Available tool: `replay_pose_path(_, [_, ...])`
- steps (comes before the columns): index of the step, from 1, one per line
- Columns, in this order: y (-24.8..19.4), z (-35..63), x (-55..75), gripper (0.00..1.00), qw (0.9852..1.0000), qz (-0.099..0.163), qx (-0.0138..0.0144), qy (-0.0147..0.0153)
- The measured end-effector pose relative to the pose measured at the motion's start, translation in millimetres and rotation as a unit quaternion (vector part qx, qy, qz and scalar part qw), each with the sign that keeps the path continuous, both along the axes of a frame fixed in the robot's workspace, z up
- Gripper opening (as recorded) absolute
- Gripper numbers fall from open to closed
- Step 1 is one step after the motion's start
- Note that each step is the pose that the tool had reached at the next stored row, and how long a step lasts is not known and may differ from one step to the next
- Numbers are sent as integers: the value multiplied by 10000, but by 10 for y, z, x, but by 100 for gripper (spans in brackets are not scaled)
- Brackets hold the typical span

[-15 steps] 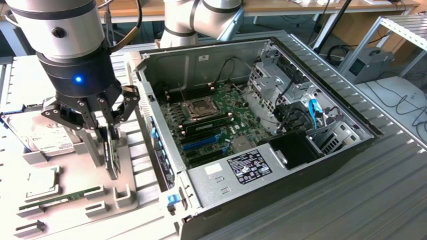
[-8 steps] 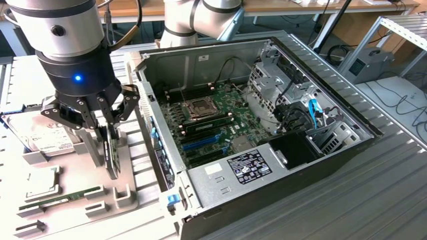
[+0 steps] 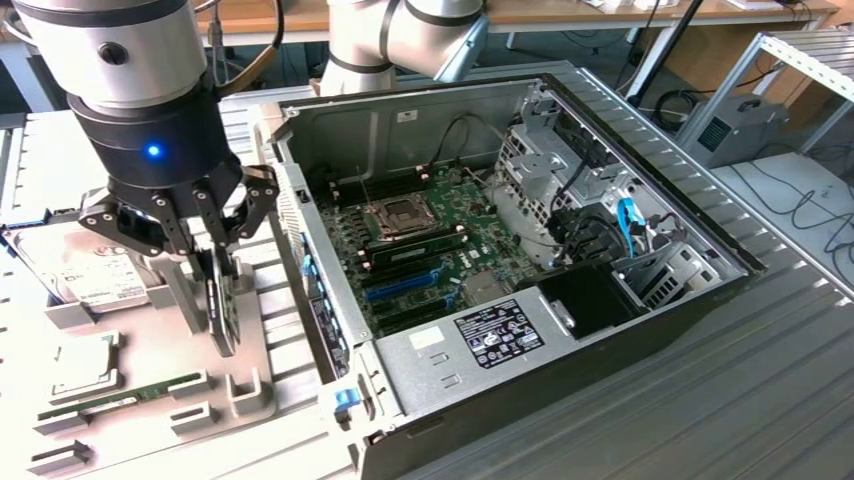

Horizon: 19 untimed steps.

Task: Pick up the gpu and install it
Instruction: 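Pick up the gpu and move the gpu toward the slot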

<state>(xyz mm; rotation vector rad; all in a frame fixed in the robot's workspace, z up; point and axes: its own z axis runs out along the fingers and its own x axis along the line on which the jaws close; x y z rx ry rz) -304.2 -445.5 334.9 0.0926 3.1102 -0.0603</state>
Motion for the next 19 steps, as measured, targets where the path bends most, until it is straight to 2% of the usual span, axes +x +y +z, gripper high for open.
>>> replay_pose_path(19, [0, 52, 0, 26, 10000, 0, 0, 0])
